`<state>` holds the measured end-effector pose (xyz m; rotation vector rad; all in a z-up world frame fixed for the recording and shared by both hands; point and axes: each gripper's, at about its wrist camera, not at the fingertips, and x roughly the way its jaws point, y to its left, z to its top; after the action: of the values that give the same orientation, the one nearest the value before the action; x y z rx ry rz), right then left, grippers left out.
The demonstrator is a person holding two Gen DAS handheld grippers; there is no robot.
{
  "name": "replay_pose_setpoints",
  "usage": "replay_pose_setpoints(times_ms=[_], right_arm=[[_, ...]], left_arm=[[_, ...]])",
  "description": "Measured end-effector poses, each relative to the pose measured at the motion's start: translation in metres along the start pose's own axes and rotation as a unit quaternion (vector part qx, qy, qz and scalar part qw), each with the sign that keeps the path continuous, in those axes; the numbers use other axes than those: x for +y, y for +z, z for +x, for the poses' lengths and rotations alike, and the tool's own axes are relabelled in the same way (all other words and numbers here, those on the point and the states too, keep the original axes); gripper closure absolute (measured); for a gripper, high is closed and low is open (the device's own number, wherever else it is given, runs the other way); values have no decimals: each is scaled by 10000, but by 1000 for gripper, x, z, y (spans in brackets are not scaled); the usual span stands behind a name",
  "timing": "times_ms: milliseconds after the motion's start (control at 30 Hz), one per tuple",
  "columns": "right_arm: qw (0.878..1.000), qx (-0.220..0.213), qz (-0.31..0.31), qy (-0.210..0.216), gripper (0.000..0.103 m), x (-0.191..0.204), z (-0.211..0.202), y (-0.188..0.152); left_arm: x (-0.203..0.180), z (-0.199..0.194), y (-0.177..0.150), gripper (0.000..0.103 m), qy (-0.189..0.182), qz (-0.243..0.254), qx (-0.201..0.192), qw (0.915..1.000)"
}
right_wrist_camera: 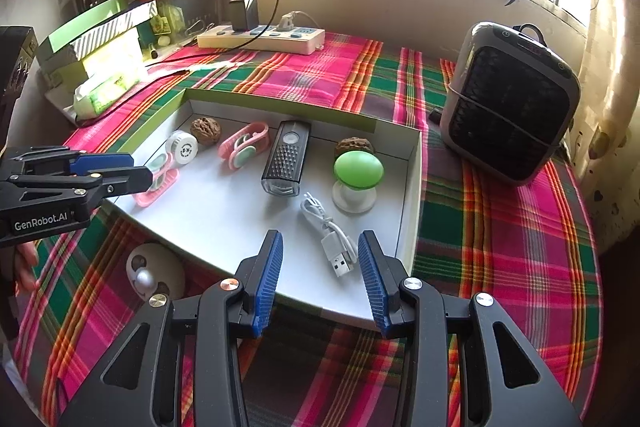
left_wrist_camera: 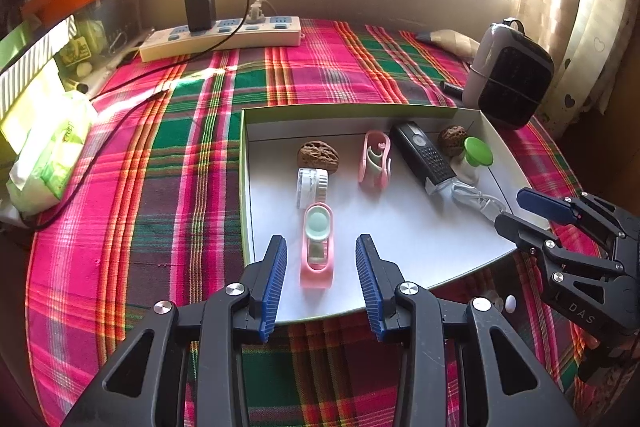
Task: Organize objects
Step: 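Withdraw both open tools from the box toward the white fan and white knob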
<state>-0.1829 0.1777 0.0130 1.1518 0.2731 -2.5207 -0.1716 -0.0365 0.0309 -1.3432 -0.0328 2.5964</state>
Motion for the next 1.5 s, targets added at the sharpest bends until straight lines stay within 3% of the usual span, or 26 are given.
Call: replay_pose_setpoints(times_ms=[767, 833, 867, 1500], right_arm=[[9986, -424, 302, 139, 61, 22, -43, -28], [9984, -417, 324, 190, 50, 25, -44, -33], [9984, -407, 331, 215, 49, 26, -44, -34], [9987, 20, 414, 305, 49, 38, -18, -55]], left_arm=[[-12, -44, -39, 69, 175, 89, -468, 9987], [-11, -45, -43, 69, 169, 71, -471, 9987], [-12, -45, -45, 69, 192, 85, -477, 9986], [-9, -32, -72, 68, 40, 30, -258, 9997]])
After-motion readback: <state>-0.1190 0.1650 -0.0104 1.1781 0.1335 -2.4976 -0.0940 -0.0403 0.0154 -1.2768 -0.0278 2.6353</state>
